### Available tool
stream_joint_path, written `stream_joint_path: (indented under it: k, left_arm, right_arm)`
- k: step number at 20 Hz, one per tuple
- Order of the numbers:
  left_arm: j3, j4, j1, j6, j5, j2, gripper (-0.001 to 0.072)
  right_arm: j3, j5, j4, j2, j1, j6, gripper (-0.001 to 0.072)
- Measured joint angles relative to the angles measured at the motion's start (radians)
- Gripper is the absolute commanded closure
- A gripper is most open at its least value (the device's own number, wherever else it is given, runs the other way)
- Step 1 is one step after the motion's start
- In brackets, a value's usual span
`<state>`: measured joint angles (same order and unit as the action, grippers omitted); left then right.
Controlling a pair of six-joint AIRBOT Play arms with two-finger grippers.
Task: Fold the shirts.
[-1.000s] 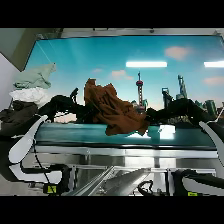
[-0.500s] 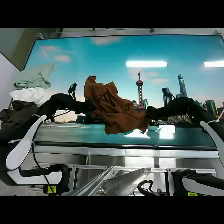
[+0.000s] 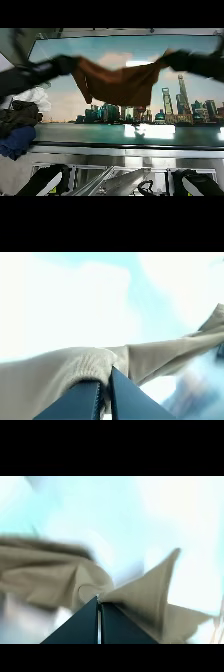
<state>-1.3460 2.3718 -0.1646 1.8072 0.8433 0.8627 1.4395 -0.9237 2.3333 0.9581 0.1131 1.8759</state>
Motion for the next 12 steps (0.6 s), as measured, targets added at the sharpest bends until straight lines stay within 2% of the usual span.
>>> stream_joint_path:
  k: [3, 6, 9, 12]
  left_arm:
    - [-0.249, -0.045, -0.038, -0.019, -0.007, -0.136, 0.0688]
    - [-0.43, -0.14, -0.054, -0.095, 0.017, -0.199, 0.0687]
    - [-0.528, -0.235, -0.06, -0.188, 0.098, -0.165, 0.0687]
    - [-0.566, -0.279, -0.062, -0.248, 0.198, -0.047, 0.0687]
  right_arm:
    - [0.212, 0.08, -0.107, -0.164, 0.0, 0.038, 0.0702]
    - [0.322, 0.145, -0.211, -0.277, 0.0, 0.064, 0.0702]
    - [0.361, 0.159, -0.284, -0.302, 0.0, 0.082, 0.0701]
    - [0.377, 0.129, -0.32, -0.215, 0.0, 0.085, 0.0701]
